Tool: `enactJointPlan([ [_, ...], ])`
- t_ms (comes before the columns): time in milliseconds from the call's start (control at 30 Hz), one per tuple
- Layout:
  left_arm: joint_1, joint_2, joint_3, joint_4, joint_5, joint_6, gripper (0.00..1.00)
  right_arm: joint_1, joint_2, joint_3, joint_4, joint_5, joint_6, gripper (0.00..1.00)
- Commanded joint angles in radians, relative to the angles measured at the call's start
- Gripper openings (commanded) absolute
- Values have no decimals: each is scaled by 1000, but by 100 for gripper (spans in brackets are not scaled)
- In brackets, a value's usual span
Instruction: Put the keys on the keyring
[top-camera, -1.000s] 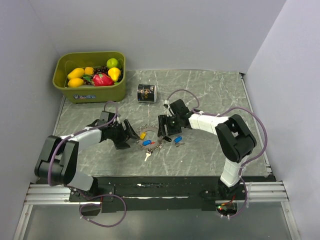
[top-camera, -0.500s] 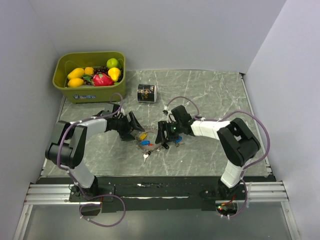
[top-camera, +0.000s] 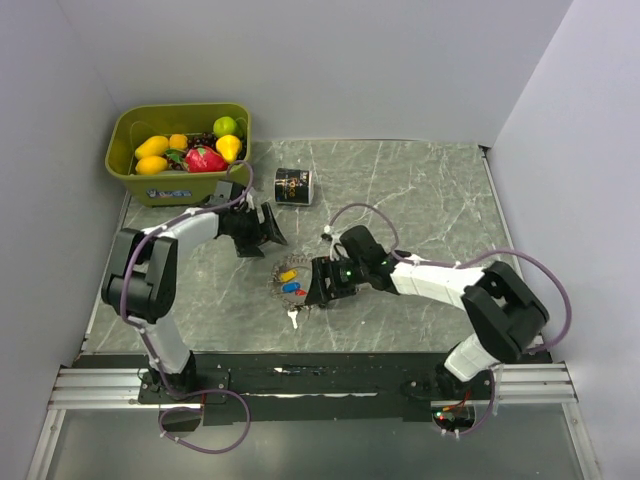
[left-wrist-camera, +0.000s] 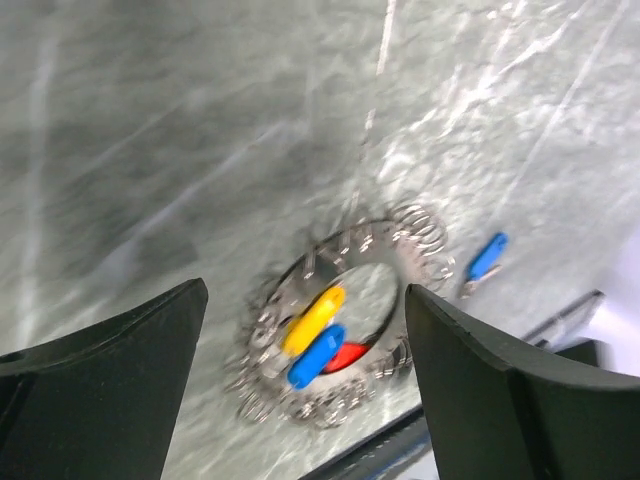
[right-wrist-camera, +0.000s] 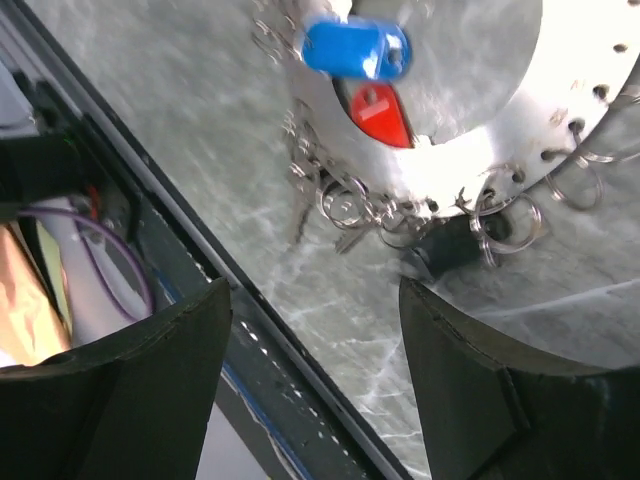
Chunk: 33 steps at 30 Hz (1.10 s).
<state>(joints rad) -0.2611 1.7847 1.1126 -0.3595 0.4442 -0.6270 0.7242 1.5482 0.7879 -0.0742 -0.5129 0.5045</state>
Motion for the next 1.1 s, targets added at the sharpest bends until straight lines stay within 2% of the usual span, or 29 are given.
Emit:
enactJointPlan([
  [0,0,-108,-26,-108,-101,53,87,-3,-95,49,-30,128,-12,76],
  [133,0,-210,-160,-69,-70,14,87,-20,-76,109,-88,183,-64,77],
  [267,-1,-286,-324,10,-7,-46,86,-54,8,151,-85,188,-75,77],
  [367,-13,-317,-388,62,17,-86,84,-71,87,188,-85,177,-75,77],
  [633,-93,-246,-384,113,14,-131,78,-118,211,269,-88,183,-89,76],
  [833,-136,-205,-373,155,-2,-175,73,-127,220,268,-65,145,-92,72],
  [933,-141,-194,-355,151,-21,-174,69,-128,207,237,-42,110,-84,60],
  [967,-141,-189,-341,146,-25,-171,67,-126,202,217,-35,96,-81,50],
  [1067,-142,-171,-307,125,-41,-154,64,-126,187,171,-3,79,-64,33],
])
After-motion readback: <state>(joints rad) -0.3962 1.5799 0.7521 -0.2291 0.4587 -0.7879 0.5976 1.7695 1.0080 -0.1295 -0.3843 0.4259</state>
